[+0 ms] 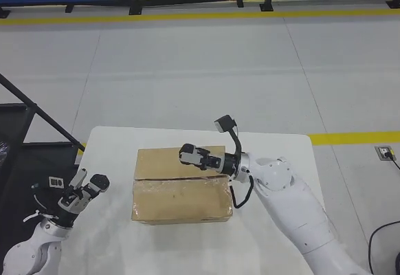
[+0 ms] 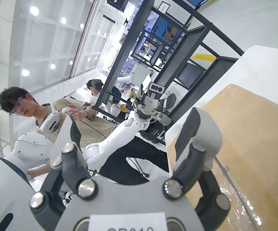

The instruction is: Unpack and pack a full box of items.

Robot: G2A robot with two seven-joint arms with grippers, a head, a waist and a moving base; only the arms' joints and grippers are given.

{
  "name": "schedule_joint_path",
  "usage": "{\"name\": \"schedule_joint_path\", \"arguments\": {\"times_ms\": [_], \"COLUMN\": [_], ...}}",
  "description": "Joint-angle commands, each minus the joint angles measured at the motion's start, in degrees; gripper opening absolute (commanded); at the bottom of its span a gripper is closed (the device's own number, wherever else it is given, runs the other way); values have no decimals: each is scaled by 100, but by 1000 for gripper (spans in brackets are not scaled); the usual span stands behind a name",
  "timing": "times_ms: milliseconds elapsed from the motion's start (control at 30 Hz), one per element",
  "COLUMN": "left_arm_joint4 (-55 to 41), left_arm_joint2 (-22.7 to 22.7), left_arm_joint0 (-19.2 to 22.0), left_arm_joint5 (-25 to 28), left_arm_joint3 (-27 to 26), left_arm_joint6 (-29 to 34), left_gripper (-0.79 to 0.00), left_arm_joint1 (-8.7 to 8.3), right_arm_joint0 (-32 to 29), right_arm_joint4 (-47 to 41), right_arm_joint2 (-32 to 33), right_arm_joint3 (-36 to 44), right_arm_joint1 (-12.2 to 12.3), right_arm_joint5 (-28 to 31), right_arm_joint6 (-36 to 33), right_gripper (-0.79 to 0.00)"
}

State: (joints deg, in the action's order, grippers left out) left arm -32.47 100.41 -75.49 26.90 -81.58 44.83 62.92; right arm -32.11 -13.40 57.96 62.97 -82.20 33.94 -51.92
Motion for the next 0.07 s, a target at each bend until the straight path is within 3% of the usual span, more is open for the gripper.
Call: {"name": "schedule_joint_path", "arguments": {"times_ms": [0, 33], "left_arm_joint4": [0, 0], "left_arm_joint2": [0, 0], "left_arm_joint0": [0, 0], "left_arm_joint5": [0, 0], "left_arm_joint3": [0, 0], "left_arm_joint6": [0, 0], "left_gripper": [0, 0], "left_arm_joint1": [0, 0], "right_arm_joint0": [0, 0], "right_arm_joint4": [0, 0], "right_arm_joint2": [0, 0], "right_arm_joint3": [0, 0], "right_arm_joint1": [0, 0], "right_arm_joint5": [0, 0], "right_arm_joint6": [0, 0], "right_gripper": [0, 0]}}
